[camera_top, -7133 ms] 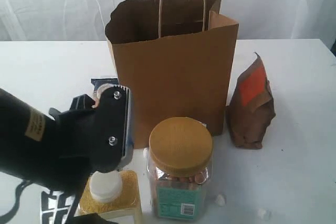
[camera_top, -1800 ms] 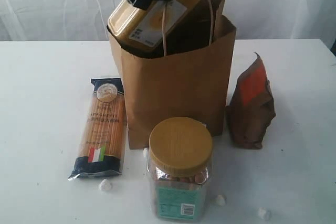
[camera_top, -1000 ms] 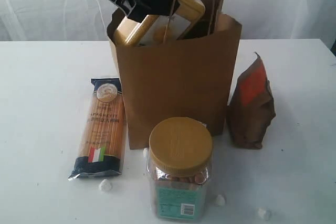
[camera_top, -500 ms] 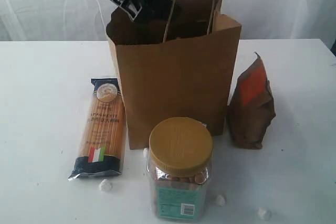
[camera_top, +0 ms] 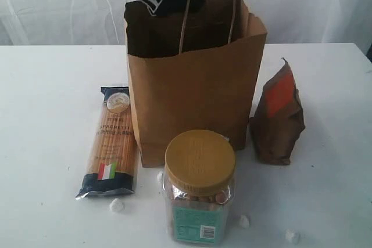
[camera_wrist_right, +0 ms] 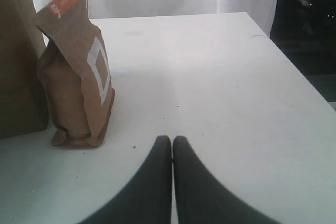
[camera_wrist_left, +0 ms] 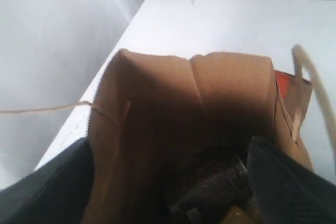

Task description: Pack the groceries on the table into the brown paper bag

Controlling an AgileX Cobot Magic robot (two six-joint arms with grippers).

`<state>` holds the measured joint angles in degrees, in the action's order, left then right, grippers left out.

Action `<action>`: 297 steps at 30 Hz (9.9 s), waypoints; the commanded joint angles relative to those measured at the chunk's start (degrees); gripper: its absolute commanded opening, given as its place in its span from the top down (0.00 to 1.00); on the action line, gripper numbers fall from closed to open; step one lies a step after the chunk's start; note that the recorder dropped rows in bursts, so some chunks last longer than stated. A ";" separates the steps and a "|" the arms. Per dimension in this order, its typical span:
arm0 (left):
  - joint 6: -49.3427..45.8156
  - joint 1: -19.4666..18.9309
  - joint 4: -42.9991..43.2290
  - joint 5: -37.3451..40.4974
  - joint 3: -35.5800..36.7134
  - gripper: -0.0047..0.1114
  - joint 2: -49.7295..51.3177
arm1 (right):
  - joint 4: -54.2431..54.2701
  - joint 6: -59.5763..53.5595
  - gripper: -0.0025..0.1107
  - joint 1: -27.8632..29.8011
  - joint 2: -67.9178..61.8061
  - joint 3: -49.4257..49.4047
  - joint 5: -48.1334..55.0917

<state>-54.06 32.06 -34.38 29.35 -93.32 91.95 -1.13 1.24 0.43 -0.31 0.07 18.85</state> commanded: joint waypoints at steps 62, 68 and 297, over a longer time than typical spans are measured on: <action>88.35 -33.69 68.72 -17.89 59.97 0.96 -73.57 | 0.07 0.07 0.98 -0.04 0.31 -0.07 -0.49; 95.79 -32.09 69.13 -25.17 68.78 0.96 -74.08 | 0.07 0.07 0.98 -0.04 0.31 -0.07 -0.49; 65.59 -38.79 52.90 -12.73 93.32 0.96 -86.56 | -14.33 15.42 0.93 -14.08 -59.02 42.74 1.45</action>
<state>11.45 -6.62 18.87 16.56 0.00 5.36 -11.72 12.38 -13.68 -61.75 42.68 22.44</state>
